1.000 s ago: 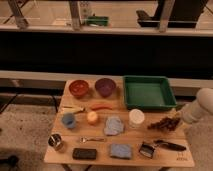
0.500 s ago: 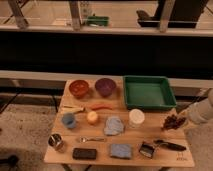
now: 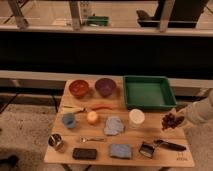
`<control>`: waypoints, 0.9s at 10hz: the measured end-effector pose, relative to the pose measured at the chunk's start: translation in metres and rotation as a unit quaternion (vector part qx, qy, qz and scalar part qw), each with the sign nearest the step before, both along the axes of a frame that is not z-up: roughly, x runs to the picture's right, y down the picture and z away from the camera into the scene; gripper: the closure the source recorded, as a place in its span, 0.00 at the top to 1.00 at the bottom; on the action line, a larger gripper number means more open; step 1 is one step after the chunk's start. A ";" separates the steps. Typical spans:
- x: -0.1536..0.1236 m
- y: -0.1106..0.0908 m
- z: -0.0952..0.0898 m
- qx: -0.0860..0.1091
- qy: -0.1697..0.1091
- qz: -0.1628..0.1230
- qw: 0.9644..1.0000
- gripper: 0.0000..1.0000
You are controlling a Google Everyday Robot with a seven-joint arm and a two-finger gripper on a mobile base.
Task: Place grapes in plastic cup
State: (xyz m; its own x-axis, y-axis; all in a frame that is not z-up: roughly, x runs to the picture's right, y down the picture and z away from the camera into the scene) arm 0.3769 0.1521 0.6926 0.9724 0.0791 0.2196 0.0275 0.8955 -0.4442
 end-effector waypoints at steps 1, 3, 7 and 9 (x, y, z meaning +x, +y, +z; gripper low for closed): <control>-0.003 -0.003 -0.007 0.007 -0.002 -0.003 1.000 0.00; -0.010 -0.012 -0.020 0.026 -0.005 -0.012 1.000 0.00; -0.018 -0.036 -0.050 0.080 -0.006 -0.041 0.996 0.00; -0.026 -0.049 -0.063 0.109 -0.011 -0.057 0.992 0.00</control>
